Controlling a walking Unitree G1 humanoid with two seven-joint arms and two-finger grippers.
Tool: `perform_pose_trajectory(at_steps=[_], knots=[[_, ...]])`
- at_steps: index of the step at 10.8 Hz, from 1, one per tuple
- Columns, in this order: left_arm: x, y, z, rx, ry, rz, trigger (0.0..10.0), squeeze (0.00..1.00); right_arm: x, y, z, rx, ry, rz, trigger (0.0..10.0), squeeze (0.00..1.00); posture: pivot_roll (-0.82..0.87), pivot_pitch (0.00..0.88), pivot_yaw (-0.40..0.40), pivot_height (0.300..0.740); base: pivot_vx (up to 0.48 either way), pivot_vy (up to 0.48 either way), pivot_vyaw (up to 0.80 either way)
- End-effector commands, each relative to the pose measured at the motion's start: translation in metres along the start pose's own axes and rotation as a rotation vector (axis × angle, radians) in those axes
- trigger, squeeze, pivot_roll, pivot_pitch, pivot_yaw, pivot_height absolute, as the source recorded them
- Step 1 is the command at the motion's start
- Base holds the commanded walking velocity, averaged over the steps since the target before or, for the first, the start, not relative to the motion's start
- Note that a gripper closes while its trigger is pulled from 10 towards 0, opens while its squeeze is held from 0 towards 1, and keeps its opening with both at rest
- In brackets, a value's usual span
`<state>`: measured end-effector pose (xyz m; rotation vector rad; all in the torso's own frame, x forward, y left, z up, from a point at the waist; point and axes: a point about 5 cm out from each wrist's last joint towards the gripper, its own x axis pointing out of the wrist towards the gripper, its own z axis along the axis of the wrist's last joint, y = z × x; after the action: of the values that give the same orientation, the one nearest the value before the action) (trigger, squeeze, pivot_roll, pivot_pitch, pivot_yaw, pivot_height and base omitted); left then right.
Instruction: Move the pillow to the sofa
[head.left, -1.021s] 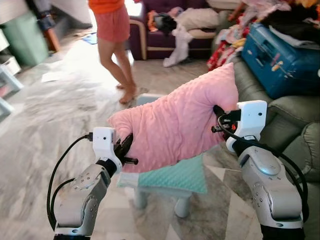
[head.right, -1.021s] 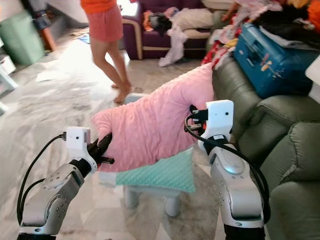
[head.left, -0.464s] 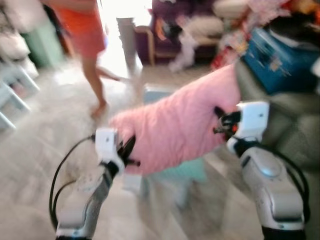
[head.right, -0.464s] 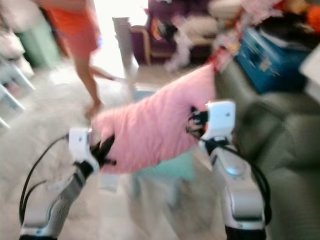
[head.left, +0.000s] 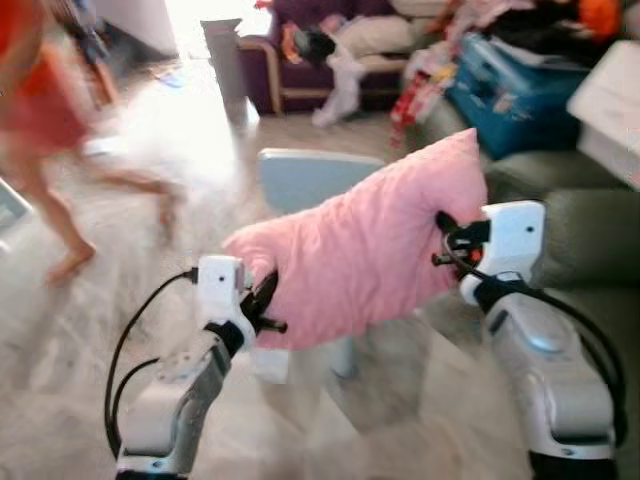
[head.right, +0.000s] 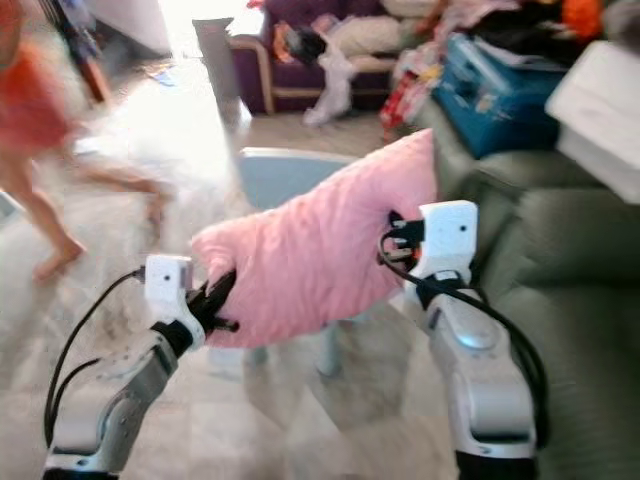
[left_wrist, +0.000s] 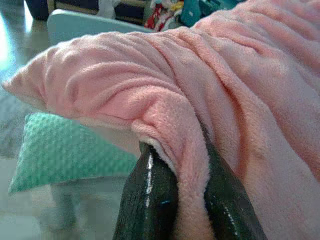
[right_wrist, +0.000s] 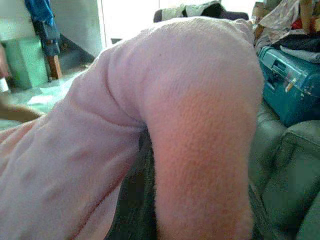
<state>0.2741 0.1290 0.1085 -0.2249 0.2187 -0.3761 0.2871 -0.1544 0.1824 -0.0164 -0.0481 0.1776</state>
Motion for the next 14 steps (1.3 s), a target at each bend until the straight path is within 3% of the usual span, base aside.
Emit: perform_pose_trajectory(at_steps=[1,6,11,14], knots=[[0.0,-0.002,0.007,0.009,-0.025,-0.018,10.0,0.0,0.001,0.005,0.01,-0.009,-0.041,0.025,10.0,0.0,-0.26,0.033,0.022,0.74,-0.315,0.0,0.0],[0.0,-0.002,0.006,0.011,-0.024,-0.018,10.0,0.0,0.0,0.005,0.009,-0.009,-0.039,0.024,10.0,0.0,-0.26,0.034,0.022,0.74,-0.282,0.0,0.0],[0.001,0.005,0.007,0.017,-0.027,0.02,10.0,0.0,0.0,0.005,0.008,-0.011,-0.035,0.021,10.0,0.0,-0.26,0.034,0.024,0.74,0.0,0.0,0.0],[0.005,0.011,0.016,-0.004,-0.077,0.083,10.0,0.0,0.001,0.004,0.006,-0.011,-0.017,0.016,10.0,0.0,-0.26,0.031,0.026,0.74,0.0,0.0,-0.74]])
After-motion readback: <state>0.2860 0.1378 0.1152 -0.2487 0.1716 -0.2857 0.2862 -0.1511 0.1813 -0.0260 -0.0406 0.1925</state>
